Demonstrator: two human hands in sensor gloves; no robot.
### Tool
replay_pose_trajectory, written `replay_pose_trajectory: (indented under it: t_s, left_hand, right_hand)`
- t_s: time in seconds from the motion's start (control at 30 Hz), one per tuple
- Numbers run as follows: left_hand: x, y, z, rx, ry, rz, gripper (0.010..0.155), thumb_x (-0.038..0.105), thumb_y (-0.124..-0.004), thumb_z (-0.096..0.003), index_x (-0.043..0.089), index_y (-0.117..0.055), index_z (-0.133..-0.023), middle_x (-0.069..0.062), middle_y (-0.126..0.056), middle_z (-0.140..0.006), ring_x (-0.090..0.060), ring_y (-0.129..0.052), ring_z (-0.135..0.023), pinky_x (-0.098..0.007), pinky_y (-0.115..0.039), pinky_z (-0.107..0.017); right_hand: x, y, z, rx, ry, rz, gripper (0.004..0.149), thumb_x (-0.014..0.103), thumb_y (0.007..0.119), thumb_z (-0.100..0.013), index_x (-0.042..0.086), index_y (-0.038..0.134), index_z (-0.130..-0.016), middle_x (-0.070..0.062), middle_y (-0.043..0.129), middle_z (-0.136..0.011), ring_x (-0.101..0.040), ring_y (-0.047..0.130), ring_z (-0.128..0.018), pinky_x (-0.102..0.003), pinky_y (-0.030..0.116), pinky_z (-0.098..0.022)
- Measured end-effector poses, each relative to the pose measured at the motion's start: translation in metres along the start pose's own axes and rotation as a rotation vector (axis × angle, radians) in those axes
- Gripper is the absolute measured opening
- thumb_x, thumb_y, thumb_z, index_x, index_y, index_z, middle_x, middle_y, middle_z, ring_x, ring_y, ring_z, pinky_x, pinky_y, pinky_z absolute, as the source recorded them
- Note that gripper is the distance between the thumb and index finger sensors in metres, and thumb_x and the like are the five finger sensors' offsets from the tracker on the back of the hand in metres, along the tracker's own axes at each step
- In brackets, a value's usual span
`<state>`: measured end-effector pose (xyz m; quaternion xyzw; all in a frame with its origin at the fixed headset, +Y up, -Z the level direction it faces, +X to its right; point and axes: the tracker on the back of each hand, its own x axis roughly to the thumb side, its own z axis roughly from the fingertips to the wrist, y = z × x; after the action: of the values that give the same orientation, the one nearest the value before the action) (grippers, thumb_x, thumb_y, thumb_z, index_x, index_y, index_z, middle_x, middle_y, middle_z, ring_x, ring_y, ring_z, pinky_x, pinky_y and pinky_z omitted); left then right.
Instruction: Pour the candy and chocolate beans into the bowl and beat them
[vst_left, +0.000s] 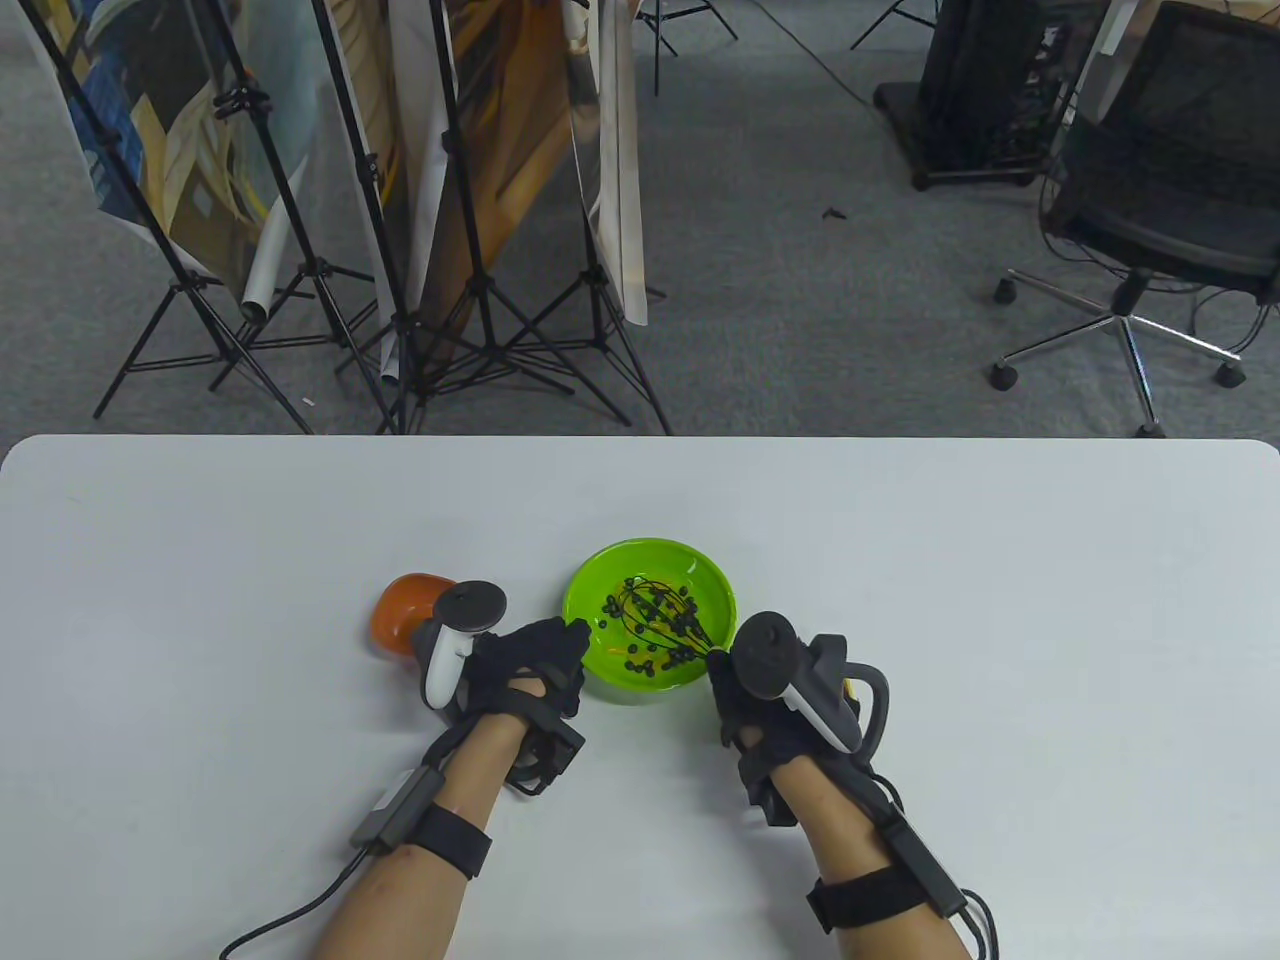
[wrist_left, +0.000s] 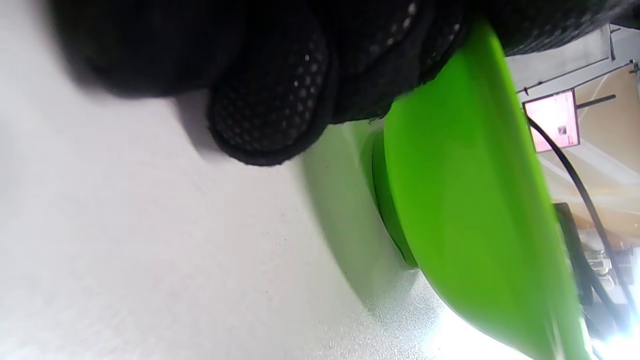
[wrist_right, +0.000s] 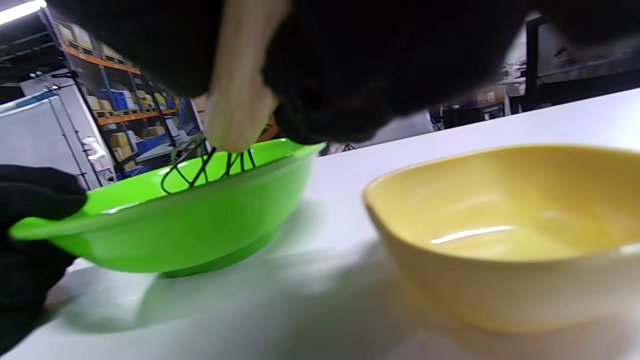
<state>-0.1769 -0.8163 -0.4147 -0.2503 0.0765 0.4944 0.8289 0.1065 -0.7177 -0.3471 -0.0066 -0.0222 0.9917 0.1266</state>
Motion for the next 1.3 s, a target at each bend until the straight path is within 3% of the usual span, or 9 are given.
replay_pose_trajectory:
  t_s: [0.2,0.33,0.5,0.77,1.07,1.3]
  left_hand:
    - [0.0,0.0,0.0,0.007,0.004,0.005,0.045,0.061,-0.068,-0.0456,0.024,-0.083,-0.066,0.012,-0.097,-0.043,-0.013,-0.105,-0.036,-0.027,-0.092,-0.025]
    - [-0.001,0.0,0.001,0.014,0.006,0.009,0.045,0.061,-0.068,-0.0457,0.023,-0.083,-0.065,0.012,-0.097,-0.043,-0.013,-0.105,-0.036,-0.028,-0.092,-0.025]
    - [0.002,-0.003,0.002,0.031,-0.005,-0.019,0.044,0.06,-0.069,-0.0461,0.022,-0.084,-0.063,0.01,-0.097,-0.039,-0.013,-0.105,-0.033,-0.029,-0.092,-0.024]
    - [0.001,-0.002,0.0,0.003,-0.011,-0.004,0.044,0.059,-0.069,-0.0459,0.021,-0.084,-0.063,0.009,-0.097,-0.039,-0.014,-0.105,-0.033,-0.03,-0.091,-0.023]
    - [0.001,-0.003,0.0,-0.003,-0.01,-0.007,0.044,0.059,-0.069,-0.0456,0.022,-0.084,-0.063,0.01,-0.097,-0.039,-0.014,-0.105,-0.032,-0.03,-0.091,-0.023]
    - [0.001,-0.003,0.001,0.0,-0.007,-0.004,0.044,0.059,-0.068,-0.0455,0.022,-0.083,-0.063,0.011,-0.097,-0.039,-0.013,-0.105,-0.033,-0.029,-0.091,-0.023]
  right_hand:
    - [0.008,-0.009,0.005,0.075,-0.078,-0.022,0.054,0.05,0.079,-0.049,0.009,0.091,-0.081,-0.013,0.1,-0.042,-0.023,0.094,-0.008,-0.044,0.087,-0.004]
    - [0.004,-0.031,0.009,0.097,-0.086,0.003,0.053,0.05,0.086,-0.046,0.009,0.094,-0.078,-0.014,0.101,-0.042,-0.024,0.094,-0.008,-0.045,0.087,-0.005]
    - [-0.003,-0.052,0.012,0.025,-0.013,0.059,0.053,0.05,0.095,-0.041,0.011,0.096,-0.076,-0.013,0.101,-0.044,-0.026,0.095,-0.01,-0.045,0.087,-0.007]
    - [-0.021,-0.034,0.0,-0.041,0.112,0.041,0.054,0.05,0.085,-0.047,0.007,0.092,-0.078,-0.012,0.1,-0.043,-0.021,0.094,-0.008,-0.041,0.088,-0.004]
    - [-0.003,-0.002,-0.004,0.03,0.0,-0.093,0.055,0.05,0.079,-0.048,0.007,0.09,-0.08,-0.011,0.1,-0.041,-0.019,0.094,-0.005,-0.04,0.088,-0.001]
    - [-0.002,-0.027,0.005,0.128,-0.102,-0.054,0.054,0.051,0.088,-0.045,0.008,0.095,-0.077,-0.013,0.102,-0.04,-0.022,0.094,-0.005,-0.043,0.087,-0.003]
